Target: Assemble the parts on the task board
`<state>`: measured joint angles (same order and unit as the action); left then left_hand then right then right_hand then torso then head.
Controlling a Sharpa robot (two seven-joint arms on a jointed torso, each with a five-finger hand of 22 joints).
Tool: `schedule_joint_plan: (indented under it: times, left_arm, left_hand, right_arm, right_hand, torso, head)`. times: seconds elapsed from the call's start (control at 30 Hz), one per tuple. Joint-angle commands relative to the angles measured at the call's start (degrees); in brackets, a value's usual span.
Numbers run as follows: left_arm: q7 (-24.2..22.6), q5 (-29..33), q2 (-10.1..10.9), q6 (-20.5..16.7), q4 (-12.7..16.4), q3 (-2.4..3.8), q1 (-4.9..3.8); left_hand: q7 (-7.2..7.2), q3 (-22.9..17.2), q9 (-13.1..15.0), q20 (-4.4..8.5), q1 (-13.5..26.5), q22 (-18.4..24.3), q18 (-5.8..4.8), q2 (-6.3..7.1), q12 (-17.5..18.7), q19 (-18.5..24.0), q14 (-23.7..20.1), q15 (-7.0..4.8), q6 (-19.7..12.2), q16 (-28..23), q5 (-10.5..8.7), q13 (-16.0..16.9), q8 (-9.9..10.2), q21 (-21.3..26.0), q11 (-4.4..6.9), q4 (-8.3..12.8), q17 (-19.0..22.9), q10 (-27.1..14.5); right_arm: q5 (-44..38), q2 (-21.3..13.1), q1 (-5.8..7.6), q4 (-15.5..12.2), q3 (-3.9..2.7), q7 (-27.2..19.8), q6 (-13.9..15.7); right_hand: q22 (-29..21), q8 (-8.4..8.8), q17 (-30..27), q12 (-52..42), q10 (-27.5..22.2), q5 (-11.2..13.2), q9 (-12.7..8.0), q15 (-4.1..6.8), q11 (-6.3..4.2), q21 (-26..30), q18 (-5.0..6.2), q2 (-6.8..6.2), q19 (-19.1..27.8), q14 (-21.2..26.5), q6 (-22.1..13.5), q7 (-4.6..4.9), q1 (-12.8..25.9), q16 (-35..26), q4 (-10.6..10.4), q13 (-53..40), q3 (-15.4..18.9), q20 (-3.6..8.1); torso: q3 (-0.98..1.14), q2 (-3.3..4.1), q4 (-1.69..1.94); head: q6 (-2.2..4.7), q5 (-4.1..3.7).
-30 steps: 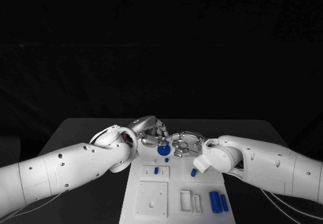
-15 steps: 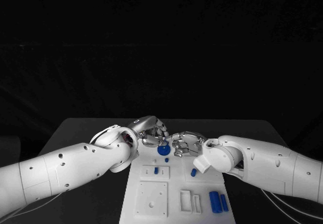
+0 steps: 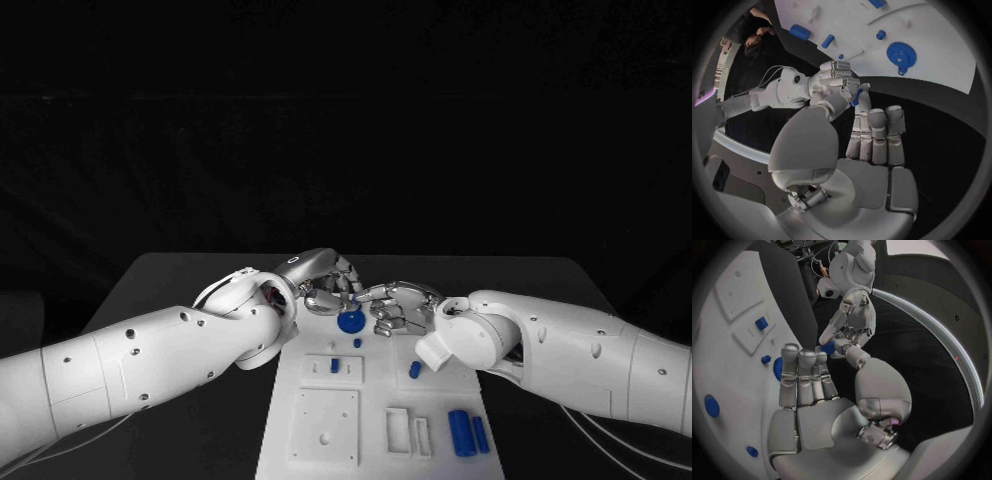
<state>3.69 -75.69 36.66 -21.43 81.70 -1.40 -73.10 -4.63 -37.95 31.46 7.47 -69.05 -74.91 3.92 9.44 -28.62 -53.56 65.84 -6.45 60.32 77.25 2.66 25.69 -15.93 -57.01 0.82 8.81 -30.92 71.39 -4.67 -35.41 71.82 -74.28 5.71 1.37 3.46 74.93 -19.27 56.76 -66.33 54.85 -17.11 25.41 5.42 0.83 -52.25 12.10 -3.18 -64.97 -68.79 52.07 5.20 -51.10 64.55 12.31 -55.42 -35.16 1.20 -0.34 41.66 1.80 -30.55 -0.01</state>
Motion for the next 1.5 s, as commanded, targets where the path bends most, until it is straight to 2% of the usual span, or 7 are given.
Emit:
schedule_joint_plan:
  times: [0.03,0.3,0.9,1.03,1.1,1.37,1.5]
  left_arm:
    - [-0.1,0.2,0.0,0.3,-0.1,0.00,-0.04]
    - [-0.1,1.4,0.1,-0.1,-0.3,0.00,-0.04]
    - [-0.1,2.8,0.3,-0.4,-0.2,0.00,-0.03]
    - [-0.1,3.0,0.3,-0.4,-0.2,0.00,-0.03]
    - [-0.1,3.1,0.3,-0.4,-0.2,0.00,-0.03]
    - [-0.2,3.4,0.2,-0.6,0.0,-0.01,-0.03]
    - [-0.2,3.4,0.2,-0.6,0.0,-0.01,-0.03]
  left_hand:
    - [-0.52,-0.6,0.2,4.51,-0.9,-0.6,0.14,-0.57,0.3,-0.3,0.1,-0.54,0.9,-0.1,0.29,-0.1,-0.4,0.0,-0.05,-0.1,-0.1,0.6]
    - [-0.49,-0.8,0.2,4.57,-1.0,-0.6,0.12,-0.70,0.5,-0.4,0.1,-0.58,1.1,-0.2,0.29,-0.2,-0.5,0.0,-0.01,-0.2,-0.1,0.9]
    - [-0.46,-1.0,0.2,4.63,-1.0,-0.6,0.11,-0.82,0.7,-0.5,0.2,-0.61,1.1,-0.2,0.29,-0.3,-0.5,0.0,0.01,-0.2,-0.1,1.1]
    - [-0.46,-1.0,0.2,4.64,-1.0,-0.6,0.11,-0.83,0.7,-0.5,0.2,-0.61,1.1,-0.2,0.29,-0.3,-0.5,-0.1,0.02,-0.2,-0.1,1.2]
    - [-0.46,-1.1,0.2,4.65,-1.0,-0.6,0.11,-0.84,0.7,-0.5,0.2,-0.62,1.1,-0.2,0.29,-0.3,-0.5,-0.1,0.02,-0.2,-0.1,1.2]
    - [-0.45,-1.1,0.2,4.68,-1.0,-0.6,0.11,-0.88,0.8,-0.5,0.2,-0.63,1.2,-0.2,0.29,-0.3,-0.5,-0.1,0.03,-0.1,-0.1,1.3]
    - [-0.45,-1.1,0.2,4.69,-1.0,-0.6,0.11,-0.90,0.9,-0.6,0.3,-0.64,1.2,-0.2,0.29,-0.3,-0.6,-0.1,0.04,-0.1,-0.1,1.3]
  right_arm:
    - [-0.4,0.0,0.02,-0.3,-0.06,-0.5,-1.7]
    - [-0.3,-0.2,0.02,-0.4,-0.06,-0.7,-2.0]
    - [0.7,-0.2,0.02,-0.1,-0.06,-2.4,-0.4]
    - [0.7,-0.1,0.02,-0.1,-0.06,-2.9,-0.1]
    - [0.7,-0.1,0.02,0.0,-0.06,-3.0,-0.1]
    - [0.7,0.0,0.02,0.1,-0.06,-3.5,0.3]
    - [0.7,0.1,0.02,0.1,-0.06,-3.5,0.3]
  right_hand:
    - [1.1,0.61,0.1,-0.3,-0.5,0.4,-0.2,-0.09,0.01,-0.2,2.90,-0.47,0.6,0.5,2.4,1.94,1.1,-0.1,0.8,0.0,1.7,0.04]
    - [0.9,1.25,0.1,-0.2,-1.1,0.8,-0.4,-0.52,0.45,0.2,2.90,-1.20,1.2,1.0,1.3,2.43,1.8,-0.3,2.6,0.1,5.2,-0.05]
    - [0.8,2.07,0.0,0.1,-2.1,2.2,-0.7,-1.11,1.05,1.1,2.90,-0.96,2.2,2.0,-0.2,3.05,1.8,-0.8,3.2,0.2,6.7,-0.50]
    - [0.8,2.07,0.0,0.1,-2.3,2.9,-0.7,-1.20,1.12,1.4,2.90,-0.31,2.4,2.2,-0.2,3.13,0.7,-0.8,3.5,0.3,6.3,-0.63]
    - [0.8,1.97,0.0,0.0,-2.3,4.2,-0.7,-1.17,1.10,1.4,2.90,0.39,2.3,2.2,0.0,3.09,-0.4,-0.8,3.6,0.3,5.5,-0.68]
    - [1.0,1.30,0.0,-0.3,-2.1,11.9,-0.5,-0.85,0.71,1.6,2.90,0.99,2.0,2.1,1.6,2.66,-4.9,-0.6,1.9,0.5,-0.9,-0.94]
    - [1.1,0.95,0.1,-0.4,-2.0,13.1,-0.3,-0.67,0.53,1.5,2.90,0.97,1.9,2.1,2.3,2.43,-5.7,-0.5,1.6,0.6,-2.6,-0.98]
  torso:
    - [0.00,0.00,0.02]
    - [0.00,-0.02,0.01]
    - [-0.01,0.01,-0.01]
    - [0.00,0.02,0.00]
    - [0.01,0.01,-0.01]
    - [0.02,0.00,-0.04]
    - [0.03,0.02,-0.02]
  head:
    - [-0.01,-0.02]
    - [0.01,0.05]
    - [0.16,-0.02]
    - [0.16,-0.02]
    - [0.19,-0.04]
    - [0.24,-0.02]
    - [0.25,-0.05]
